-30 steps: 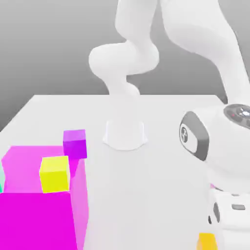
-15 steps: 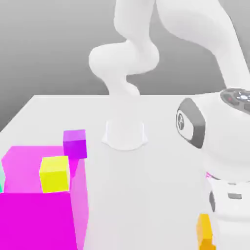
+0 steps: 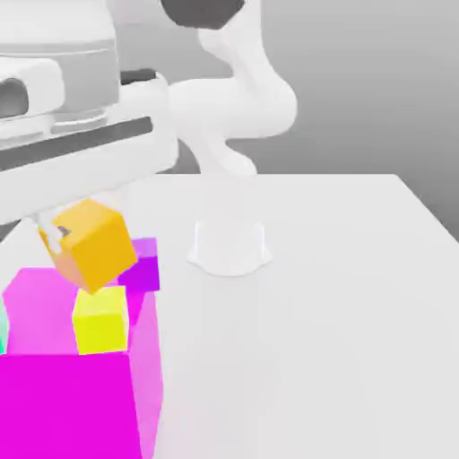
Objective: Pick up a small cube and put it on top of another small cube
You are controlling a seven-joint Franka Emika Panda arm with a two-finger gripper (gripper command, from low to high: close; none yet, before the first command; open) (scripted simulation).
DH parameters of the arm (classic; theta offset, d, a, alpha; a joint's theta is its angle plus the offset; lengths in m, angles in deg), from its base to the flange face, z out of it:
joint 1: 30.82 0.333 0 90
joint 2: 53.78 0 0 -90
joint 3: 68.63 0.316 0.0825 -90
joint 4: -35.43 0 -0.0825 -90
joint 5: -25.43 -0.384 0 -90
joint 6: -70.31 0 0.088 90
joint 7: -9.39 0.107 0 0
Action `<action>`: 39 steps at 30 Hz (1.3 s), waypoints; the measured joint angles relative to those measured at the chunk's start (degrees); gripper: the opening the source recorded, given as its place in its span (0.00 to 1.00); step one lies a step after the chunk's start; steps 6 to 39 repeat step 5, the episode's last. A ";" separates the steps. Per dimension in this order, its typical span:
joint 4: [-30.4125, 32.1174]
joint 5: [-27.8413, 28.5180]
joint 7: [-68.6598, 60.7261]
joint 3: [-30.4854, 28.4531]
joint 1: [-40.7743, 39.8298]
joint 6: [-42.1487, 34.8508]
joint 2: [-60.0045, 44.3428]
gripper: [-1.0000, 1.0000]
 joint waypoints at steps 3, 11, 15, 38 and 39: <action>0.00 -0.01 0.00 0.00 -0.30 0.00 0.00 1.00; 0.00 -0.01 0.00 0.00 -0.35 0.00 0.00 1.00; 0.00 -0.01 0.00 0.00 -0.35 0.00 0.00 1.00; 0.00 -0.01 0.00 0.00 -0.35 0.00 0.00 1.00; 0.00 -0.01 0.00 0.00 -0.35 0.00 0.00 1.00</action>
